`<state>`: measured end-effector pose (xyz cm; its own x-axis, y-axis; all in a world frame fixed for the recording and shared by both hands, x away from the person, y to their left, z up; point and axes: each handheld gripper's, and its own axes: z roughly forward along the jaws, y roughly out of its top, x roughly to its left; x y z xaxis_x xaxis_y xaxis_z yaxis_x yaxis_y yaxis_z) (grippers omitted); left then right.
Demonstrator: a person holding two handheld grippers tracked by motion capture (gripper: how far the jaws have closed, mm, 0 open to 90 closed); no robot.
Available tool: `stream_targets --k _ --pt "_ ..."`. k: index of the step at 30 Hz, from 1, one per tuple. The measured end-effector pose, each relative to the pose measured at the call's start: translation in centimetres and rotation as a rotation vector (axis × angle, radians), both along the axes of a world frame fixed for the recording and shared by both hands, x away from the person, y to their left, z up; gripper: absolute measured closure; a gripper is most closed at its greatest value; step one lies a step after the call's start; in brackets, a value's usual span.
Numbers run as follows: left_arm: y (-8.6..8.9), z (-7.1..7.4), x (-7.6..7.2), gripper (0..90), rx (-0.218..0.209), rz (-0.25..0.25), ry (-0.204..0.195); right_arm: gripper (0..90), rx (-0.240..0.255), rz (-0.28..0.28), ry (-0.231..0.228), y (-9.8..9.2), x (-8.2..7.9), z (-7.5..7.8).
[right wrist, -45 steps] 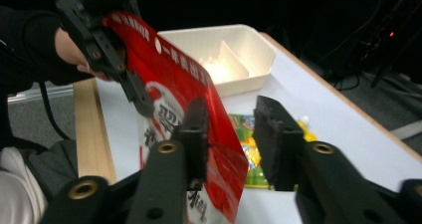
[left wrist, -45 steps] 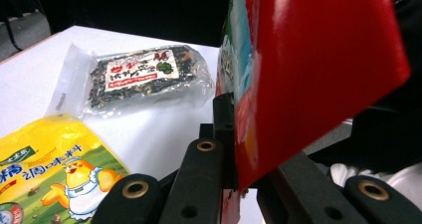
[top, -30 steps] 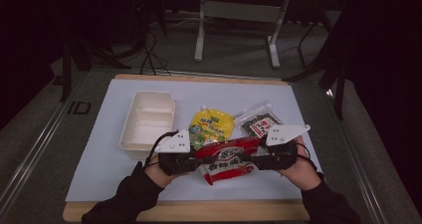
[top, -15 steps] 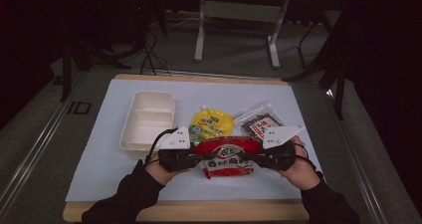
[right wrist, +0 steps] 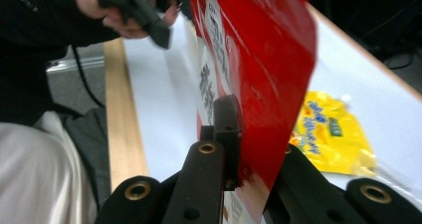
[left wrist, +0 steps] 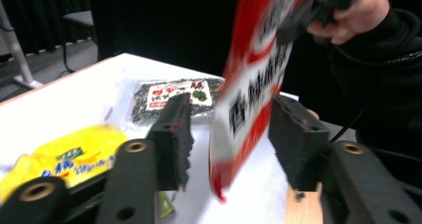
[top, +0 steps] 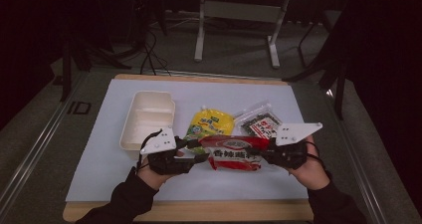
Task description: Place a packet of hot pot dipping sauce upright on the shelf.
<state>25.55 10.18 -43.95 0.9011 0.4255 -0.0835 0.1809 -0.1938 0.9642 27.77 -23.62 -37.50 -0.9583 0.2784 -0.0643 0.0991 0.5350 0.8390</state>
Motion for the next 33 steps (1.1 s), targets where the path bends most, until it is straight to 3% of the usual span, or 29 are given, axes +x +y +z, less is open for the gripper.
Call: stream_targets --k 6,8,12,14,16,17,18,19,22,26,33 --pt "0.5 -1.0 -1.1 34.3 0.023 -0.004 0.044 90.0 0.024 -0.035 -0.024 -0.5 0.5 1.4" --pt "0.5 -1.5 -1.4 28.7 0.007 -0.025 0.068 90.0 0.032 -0.040 -0.028 -0.5 0.8 1.8" --pt "0.2 -2.2 -1.9 15.4 0.014 -0.050 0.101 90.0 0.047 -0.045 -0.038 -0.1 1.4 2.5" --pt "-0.1 -2.9 -2.2 15.2 0.038 -0.068 0.134 90.0 0.050 -0.043 -0.042 0.1 1.7 2.7" --pt "-0.1 -2.9 -2.2 13.3 0.038 -0.068 0.134 90.0 0.051 -0.042 -0.041 0.3 1.8 2.8" --pt "-0.5 -3.5 -2.5 13.3 0.072 -0.067 0.142 90.0 0.051 -0.042 -0.041 0.3 1.8 2.8" --pt "-0.7 -3.8 -2.6 5.0 0.078 -0.070 0.149 90.0 0.053 -0.041 -0.041 0.7 2.2 3.1" --pt "-0.8 -4.0 -2.6 3.1 0.077 -0.076 0.156 90.0 0.056 -0.040 -0.040 0.8 2.4 3.2" --pt "-0.8 -4.4 -2.8 1.3 0.069 -0.069 0.144 90.0 0.058 -0.039 -0.044 1.2 2.8 3.4" --pt "-0.5 -5.3 -3.0 1.1 0.089 -0.034 0.107 90.0 0.064 -0.039 -0.048 2.3 3.8 3.9" --pt "-0.3 -6.5 -3.3 1.2 0.106 -0.025 0.095 90.0 0.070 -0.040 -0.051 4.2 5.5 4.1"
